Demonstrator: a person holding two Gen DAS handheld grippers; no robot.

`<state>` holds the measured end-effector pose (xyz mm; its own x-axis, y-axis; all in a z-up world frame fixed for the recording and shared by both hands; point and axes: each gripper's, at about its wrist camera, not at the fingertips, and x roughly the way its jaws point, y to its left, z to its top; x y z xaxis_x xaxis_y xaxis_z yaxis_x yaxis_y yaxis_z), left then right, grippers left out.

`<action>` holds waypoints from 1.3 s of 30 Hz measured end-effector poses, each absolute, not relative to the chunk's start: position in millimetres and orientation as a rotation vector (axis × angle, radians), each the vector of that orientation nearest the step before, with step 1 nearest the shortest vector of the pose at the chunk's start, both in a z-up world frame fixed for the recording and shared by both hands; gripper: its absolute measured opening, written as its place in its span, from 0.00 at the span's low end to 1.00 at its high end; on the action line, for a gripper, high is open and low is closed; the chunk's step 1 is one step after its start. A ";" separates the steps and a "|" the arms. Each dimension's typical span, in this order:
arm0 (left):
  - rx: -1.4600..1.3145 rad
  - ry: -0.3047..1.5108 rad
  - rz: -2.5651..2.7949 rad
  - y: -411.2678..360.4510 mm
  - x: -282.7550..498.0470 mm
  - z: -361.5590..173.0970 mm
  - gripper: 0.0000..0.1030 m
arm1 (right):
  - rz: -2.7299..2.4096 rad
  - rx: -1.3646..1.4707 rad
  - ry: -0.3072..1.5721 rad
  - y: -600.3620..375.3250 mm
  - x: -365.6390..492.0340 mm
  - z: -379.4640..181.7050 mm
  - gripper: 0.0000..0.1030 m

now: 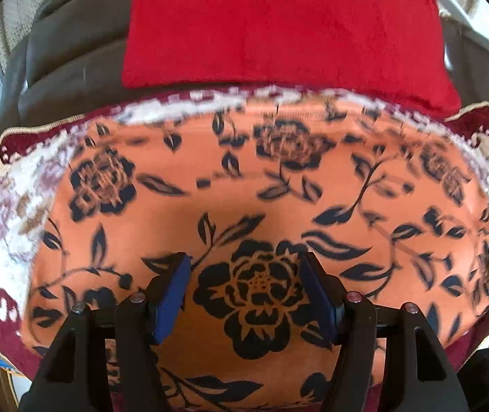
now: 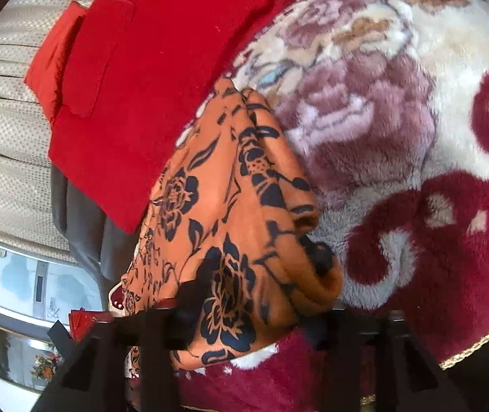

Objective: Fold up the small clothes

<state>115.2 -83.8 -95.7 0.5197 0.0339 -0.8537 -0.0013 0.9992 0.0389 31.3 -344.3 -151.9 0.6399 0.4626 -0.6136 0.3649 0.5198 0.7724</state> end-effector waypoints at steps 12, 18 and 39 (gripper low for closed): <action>0.023 0.991 0.005 -78.4 111.3 -91.2 0.68 | 0.096 1.055 0.943 -350.2 35.7 -162.0 0.70; -0.050 0.899 0.170 -4.8 113.6 -53.9 0.68 | 0.074 0.905 0.979 -340.9 32.2 -138.8 0.70; -0.330 0.942 0.176 52.5 128.8 -29.8 0.68 | 0.088 0.982 0.940 -323.8 16.6 -133.5 0.74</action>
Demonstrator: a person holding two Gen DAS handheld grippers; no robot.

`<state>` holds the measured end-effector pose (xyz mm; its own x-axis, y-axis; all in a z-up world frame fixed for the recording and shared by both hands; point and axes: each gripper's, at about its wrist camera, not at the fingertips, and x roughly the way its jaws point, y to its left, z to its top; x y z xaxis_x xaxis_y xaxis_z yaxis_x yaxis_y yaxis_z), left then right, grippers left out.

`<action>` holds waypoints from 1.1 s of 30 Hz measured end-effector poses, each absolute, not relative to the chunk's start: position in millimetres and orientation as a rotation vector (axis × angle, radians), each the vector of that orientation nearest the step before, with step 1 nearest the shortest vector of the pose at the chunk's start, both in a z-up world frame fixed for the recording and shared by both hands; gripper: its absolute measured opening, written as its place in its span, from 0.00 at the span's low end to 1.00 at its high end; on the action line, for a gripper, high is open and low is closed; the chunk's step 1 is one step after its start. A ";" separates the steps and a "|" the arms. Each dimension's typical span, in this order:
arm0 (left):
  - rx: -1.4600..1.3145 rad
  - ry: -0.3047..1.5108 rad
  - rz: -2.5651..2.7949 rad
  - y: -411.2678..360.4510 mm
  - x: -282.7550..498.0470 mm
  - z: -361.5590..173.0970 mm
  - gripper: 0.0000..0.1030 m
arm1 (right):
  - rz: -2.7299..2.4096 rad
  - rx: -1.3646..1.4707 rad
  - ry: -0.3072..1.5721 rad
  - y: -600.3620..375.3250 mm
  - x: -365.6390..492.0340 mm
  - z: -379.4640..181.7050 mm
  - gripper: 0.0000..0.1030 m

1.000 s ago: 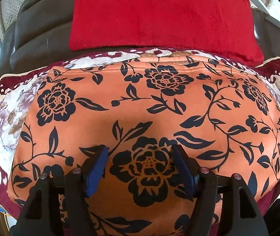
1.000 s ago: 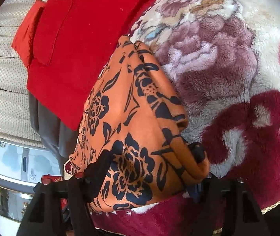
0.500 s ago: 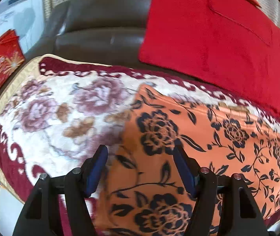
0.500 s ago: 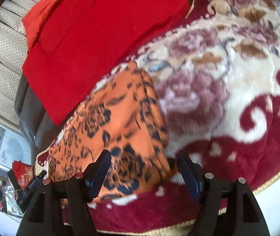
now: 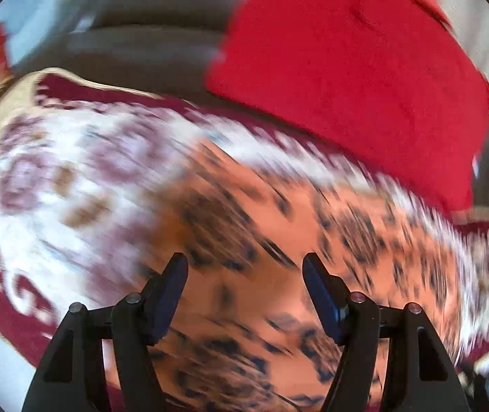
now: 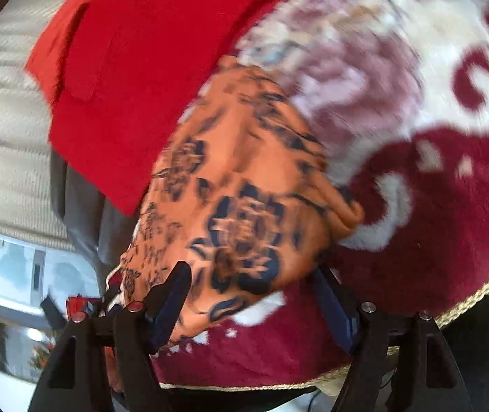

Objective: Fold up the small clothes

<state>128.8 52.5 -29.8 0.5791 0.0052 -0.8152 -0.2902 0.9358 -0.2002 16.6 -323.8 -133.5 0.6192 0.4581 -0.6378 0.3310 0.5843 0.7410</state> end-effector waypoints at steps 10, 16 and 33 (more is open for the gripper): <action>-0.156 0.882 0.369 86.4 108.8 -41.6 0.68 | -0.011 0.794 0.867 -345.7 44.2 -110.6 0.82; -0.174 0.818 0.410 124.3 118.9 -1.4 0.68 | 0.126 0.655 0.758 -282.5 57.1 -38.2 0.84; -0.177 0.877 0.473 176.7 126.9 -26.3 0.77 | 0.172 0.537 0.834 -252.6 103.6 -31.9 0.83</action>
<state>126.9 176.7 -26.3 0.5445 0.3252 -0.7732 -0.4679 0.8828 0.0417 103.6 -252.6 -31.9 0.6671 0.3503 -0.6575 0.0613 0.8538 0.5170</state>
